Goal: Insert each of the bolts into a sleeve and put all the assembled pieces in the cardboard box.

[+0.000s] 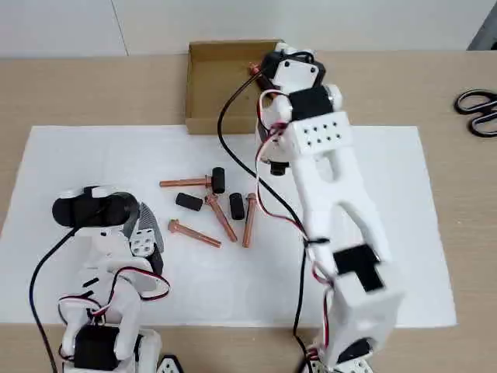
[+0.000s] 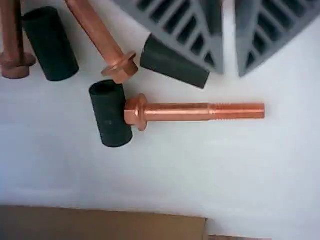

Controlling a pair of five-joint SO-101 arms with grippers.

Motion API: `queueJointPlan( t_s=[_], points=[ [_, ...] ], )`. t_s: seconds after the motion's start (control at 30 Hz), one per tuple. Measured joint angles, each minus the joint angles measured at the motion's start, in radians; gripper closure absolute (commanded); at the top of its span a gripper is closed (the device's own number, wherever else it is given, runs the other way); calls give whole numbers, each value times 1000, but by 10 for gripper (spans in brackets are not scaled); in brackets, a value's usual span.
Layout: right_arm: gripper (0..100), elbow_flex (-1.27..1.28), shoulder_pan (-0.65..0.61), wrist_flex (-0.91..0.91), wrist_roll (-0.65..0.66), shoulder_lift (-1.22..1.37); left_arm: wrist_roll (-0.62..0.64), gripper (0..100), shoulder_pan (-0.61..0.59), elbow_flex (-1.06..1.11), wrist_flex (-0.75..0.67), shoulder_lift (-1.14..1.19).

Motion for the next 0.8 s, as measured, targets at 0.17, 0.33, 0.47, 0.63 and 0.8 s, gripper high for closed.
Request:
queueJointPlan(
  t_s=[0.17, 0.33, 0.47, 0.63, 0.8],
  points=[
    [992, 195, -5, -23, 68, -258, 2, 994, 8, 0, 0, 2],
    [992, 485, 5, -133, 149, -531, 2, 994, 8, -55, -2, 98],
    [994, 816, 23, -321, 169, -726, 2, 994, 8, -215, -2, 252],
    [994, 1224, 29, -652, 207, -919, 2, 994, 8, -436, 17, 535],
    [994, 1467, 26, -971, 292, -993, -40, 994, 8, -694, 172, 870]
  ],
)
